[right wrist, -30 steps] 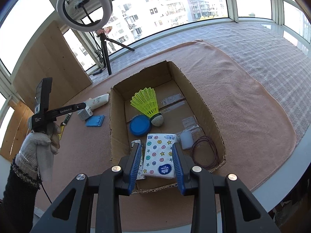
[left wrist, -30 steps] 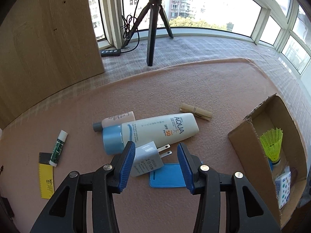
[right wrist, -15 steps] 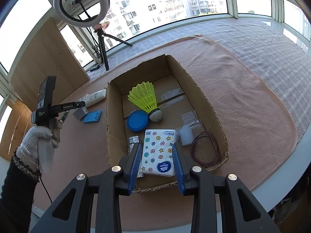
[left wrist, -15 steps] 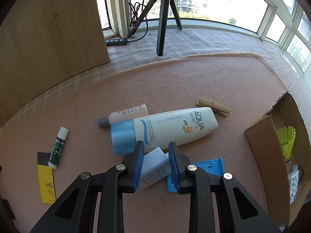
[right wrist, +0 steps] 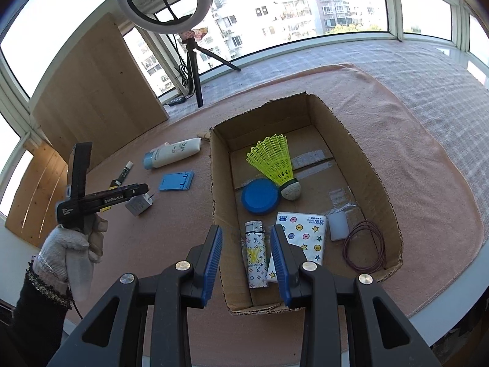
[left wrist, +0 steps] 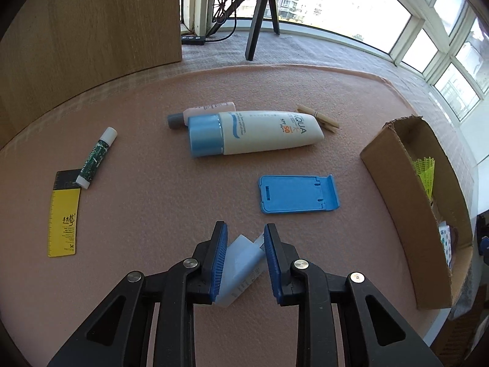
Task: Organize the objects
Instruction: 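Lift the white charger with the left tool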
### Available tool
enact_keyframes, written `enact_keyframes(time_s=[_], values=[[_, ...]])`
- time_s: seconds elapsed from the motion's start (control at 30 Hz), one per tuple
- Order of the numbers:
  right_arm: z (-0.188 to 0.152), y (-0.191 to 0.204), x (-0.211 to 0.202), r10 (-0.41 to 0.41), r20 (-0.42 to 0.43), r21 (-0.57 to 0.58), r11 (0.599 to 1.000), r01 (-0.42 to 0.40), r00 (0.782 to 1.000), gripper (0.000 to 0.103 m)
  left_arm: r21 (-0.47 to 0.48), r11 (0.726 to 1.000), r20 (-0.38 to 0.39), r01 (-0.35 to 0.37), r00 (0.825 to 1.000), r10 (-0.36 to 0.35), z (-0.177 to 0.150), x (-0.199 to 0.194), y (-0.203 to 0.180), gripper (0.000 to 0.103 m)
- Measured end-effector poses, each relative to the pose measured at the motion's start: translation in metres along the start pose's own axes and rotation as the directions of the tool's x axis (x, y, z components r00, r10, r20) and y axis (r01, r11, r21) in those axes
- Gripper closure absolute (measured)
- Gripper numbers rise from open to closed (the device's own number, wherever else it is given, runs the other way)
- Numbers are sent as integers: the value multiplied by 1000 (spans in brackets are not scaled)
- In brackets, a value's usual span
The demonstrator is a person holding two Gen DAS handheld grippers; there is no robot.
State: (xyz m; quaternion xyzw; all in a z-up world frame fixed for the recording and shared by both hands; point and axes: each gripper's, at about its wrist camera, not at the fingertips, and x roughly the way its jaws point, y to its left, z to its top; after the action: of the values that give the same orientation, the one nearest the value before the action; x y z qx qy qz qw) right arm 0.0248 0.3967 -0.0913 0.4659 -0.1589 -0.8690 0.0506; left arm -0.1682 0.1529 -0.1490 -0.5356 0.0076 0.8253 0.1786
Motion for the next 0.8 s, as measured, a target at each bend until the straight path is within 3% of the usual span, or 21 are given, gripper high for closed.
enact_keyframes(time_s=[0.23, 0.43, 0.6, 0.8], values=[[-2, 25, 8, 41, -24, -55, 998, -42, 999, 73, -61, 996, 7, 73, 997, -73, -54, -18, -5, 76], [-5, 50, 16, 79, -45, -94, 992, -83, 996, 73, -83, 994, 74, 74, 995, -68, -81, -52, 1, 76], [-10, 66, 23, 109, -70, -109, 987, -116, 992, 73, -67, 996, 73, 53, 996, -48, -93, -62, 7, 76], [-15, 82, 28, 122, -91, -140, 981, -134, 988, 73, -51, 994, 67, 92, 994, -88, -99, -60, 1, 76]])
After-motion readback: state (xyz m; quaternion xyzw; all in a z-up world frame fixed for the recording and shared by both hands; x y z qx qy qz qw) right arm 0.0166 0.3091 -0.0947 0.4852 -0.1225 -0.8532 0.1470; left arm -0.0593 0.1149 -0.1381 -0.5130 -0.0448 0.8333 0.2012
